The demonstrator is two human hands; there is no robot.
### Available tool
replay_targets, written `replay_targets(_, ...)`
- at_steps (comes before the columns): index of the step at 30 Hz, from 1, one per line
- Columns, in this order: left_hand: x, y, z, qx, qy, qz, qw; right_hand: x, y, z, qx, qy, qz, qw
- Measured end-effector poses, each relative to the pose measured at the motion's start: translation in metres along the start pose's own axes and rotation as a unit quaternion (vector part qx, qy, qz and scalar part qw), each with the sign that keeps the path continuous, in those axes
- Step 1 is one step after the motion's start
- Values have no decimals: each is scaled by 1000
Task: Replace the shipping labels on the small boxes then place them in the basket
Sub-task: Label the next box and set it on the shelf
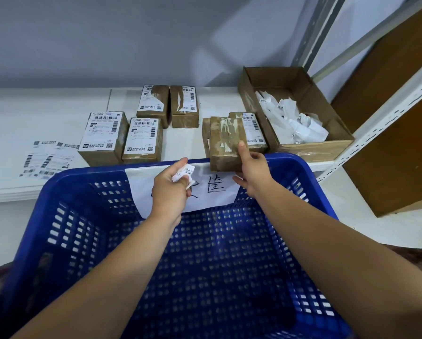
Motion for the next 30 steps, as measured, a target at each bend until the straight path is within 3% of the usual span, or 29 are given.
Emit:
replay_targets(4, 6, 6, 4, -21, 27, 2, 999, 0, 6, -15, 69, 37, -45, 996)
replay_targets(7, 12, 10, 9, -25, 23, 15, 999, -13, 23, -28, 145, 41, -156, 976)
replay_targets(10, 18, 15, 11, -31, 39, 33, 998, -25, 49, -24, 118, 62, -270, 954)
replay_targets(13, 27, 22, 14, -47, 53, 50, 996, -27, 72, -9, 38, 89, -309, 946)
replay_targets(16, 40, 31, 19, -71, 45, 79, 993, -20, 84, 14, -77, 98, -263, 957)
replay_targets(19, 52, 42, 16, -84, 39, 100, 991, -4, 94, 30, -178, 31, -114, 977)
replay_targets(22, 60, 52, 10, -98, 55, 107, 988, 3, 108, 35, -246, -37, 21, 968)
replay_targets(27, 72, 70, 3, -106, 16, 115, 988, -8, 121, 25, -243, -16, -23, 969)
replay_targets(30, 72, 76, 2, -102, 12, 70, 992, -10, 132, 20, -214, 4, -58, 975)
Point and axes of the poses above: each hand's wrist, its own y-axis away from the middle knuckle, its own z-axis out of the palm, x = y × z, the point moved 7 cm from there along -y, towards the middle knuckle, and after that the axes turned 10 degrees about -y, right-handed, at the moved point
